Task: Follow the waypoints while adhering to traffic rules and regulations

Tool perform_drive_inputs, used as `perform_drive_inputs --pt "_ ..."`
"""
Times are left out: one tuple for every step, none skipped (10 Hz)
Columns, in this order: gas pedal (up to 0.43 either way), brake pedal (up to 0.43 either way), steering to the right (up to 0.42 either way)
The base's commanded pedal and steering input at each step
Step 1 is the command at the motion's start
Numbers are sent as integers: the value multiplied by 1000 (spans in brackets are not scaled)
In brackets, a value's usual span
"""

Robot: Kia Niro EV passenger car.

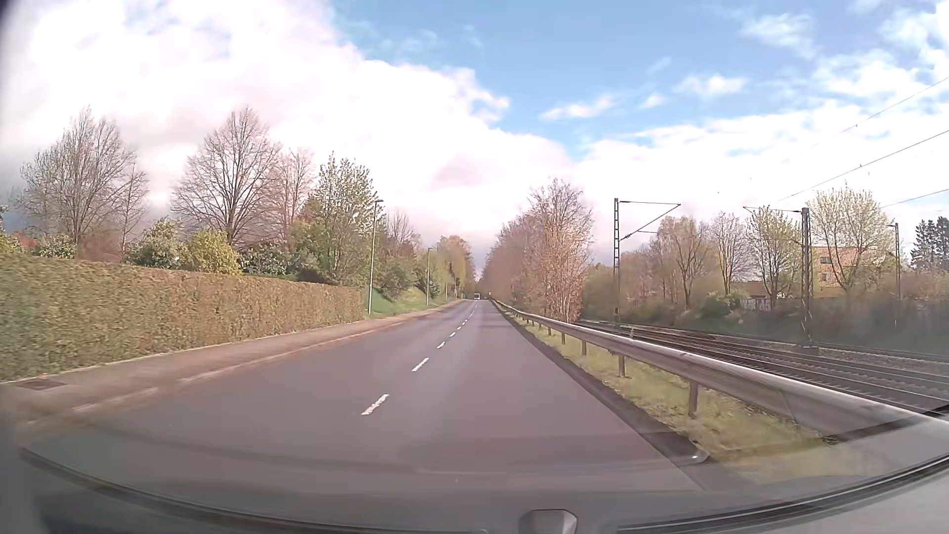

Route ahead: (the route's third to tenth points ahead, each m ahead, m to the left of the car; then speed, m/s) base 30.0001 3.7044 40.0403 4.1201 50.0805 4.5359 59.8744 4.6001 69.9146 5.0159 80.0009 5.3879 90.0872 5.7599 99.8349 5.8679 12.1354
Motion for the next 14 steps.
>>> perform_drive_inputs --pt "157 0 -10" --pt "157 0 -10" --pt "157 0 -8" --pt "157 0 -3" --pt "138 0 -2" --pt "110 0 -2" --pt "98 0 -3" --pt "98 0 -5" --pt "98 0 -6" --pt "98 0 -6" --pt "110 0 -7" --pt "110 0 -7" --pt "110 0 -7" --pt "110 0 -7"
